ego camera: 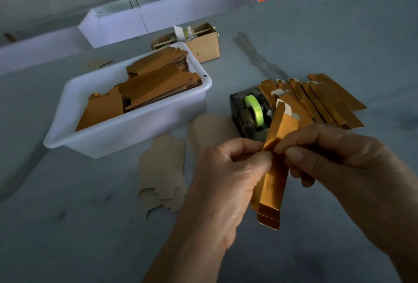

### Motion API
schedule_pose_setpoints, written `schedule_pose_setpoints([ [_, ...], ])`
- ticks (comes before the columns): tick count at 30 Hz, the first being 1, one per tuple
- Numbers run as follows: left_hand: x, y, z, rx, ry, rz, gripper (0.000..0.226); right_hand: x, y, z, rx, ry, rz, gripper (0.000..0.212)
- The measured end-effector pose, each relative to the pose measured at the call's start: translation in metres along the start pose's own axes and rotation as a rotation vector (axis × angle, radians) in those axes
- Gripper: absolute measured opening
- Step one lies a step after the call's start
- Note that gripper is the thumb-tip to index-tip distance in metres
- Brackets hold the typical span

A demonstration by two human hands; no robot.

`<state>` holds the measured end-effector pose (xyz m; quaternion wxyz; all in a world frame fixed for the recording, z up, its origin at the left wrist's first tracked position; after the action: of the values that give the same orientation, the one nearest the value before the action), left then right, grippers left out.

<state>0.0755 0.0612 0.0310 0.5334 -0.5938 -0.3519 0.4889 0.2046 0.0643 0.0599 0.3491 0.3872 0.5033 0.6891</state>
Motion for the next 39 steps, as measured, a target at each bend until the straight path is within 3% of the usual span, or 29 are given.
schedule_pose_setpoints([
  [3, -0.003, 0.000, 0.000, 0.013, 0.005, 0.005, 0.010, 0.000, 0.000, -0.004, -0.043, 0.023, 0.017, 0.022],
  [8, -0.006, -0.001, 0.001, 0.047, 0.003, -0.009, 0.008, 0.003, -0.009, -0.002, -0.027, 0.014, -0.042, 0.054],
  [17, -0.009, -0.011, -0.001, 0.105, 0.026, -0.080, 0.011, 0.004, -0.013, -0.002, -0.105, -0.067, -0.132, 0.057],
  [27, -0.007, -0.008, -0.004, 0.169, 0.124, -0.089, 0.013, 0.001, -0.014, -0.001, -0.243, -0.074, -0.267, 0.043],
  [30, -0.007, -0.007, -0.005, 0.162, 0.146, -0.082, 0.009, 0.001, -0.011, -0.002, -0.242, -0.073, -0.262, 0.055],
  [31, -0.007, -0.007, -0.005, 0.171, 0.147, -0.084, 0.019, 0.000, -0.010, -0.001, -0.231, -0.080, -0.262, 0.059],
  [33, -0.007, -0.006, -0.005, 0.193, 0.128, -0.084, 0.030, -0.001, -0.010, -0.001, -0.211, -0.091, -0.269, 0.062],
  [39, -0.010, -0.005, -0.003, 0.155, 0.032, -0.107, 0.022, -0.003, -0.013, 0.000, -0.156, -0.091, -0.269, 0.054],
])
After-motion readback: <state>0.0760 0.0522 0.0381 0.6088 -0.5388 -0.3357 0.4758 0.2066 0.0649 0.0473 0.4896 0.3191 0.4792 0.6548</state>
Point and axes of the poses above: each hand's wrist, its own x-axis towards the middle knuckle, its own z-axis out of the back of the hand, y = z × x, the point moved 9 cm from there along x, towards the middle knuckle, and after that the axes turned 14 degrees about y, right-handed, at the moved point
